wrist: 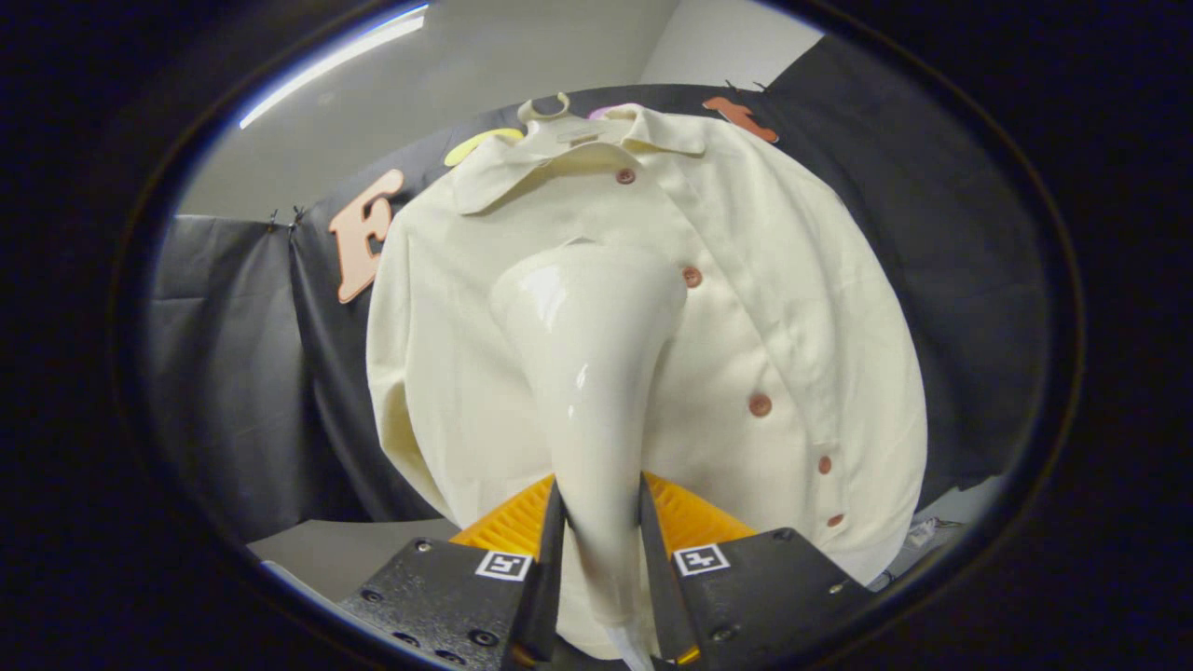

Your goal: Iron the clothes twice with a garment steamer, once on the left side and once on the right side.

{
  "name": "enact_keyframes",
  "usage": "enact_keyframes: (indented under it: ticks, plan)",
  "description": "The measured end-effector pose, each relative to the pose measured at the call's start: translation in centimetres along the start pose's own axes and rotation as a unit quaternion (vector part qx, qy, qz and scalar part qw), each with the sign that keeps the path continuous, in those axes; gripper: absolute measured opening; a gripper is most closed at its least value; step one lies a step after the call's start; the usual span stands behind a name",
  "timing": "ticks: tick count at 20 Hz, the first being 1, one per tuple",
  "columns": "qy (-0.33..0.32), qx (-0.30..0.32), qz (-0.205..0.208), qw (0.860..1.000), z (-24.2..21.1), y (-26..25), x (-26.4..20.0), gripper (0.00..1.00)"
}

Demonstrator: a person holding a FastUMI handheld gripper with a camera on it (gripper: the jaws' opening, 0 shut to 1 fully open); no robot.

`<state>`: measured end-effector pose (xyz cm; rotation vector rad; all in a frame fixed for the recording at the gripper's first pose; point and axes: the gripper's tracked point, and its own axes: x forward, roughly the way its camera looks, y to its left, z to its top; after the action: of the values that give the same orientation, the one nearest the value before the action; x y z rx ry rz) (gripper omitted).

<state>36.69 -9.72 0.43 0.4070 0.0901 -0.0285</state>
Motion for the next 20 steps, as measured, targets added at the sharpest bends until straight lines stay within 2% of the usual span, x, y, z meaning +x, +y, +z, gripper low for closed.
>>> enact_keyframes:
  ticks: [4,11,14,20]
  plan:
    - [-0.007,-0.054,-0.012,0.998,-0.7,-1.0,-0.8,0.33]
    - [0.059,-0.076,-0.014,0.995,-7.0,-5.4,-2.9,0.32]
    - [0.067,-0.083,-0.015,0.994,-9.0,-6.7,-3.8,0.32]
    - [0.114,-0.099,0.023,0.988,-15.6,-7.2,-5.7,0.33]
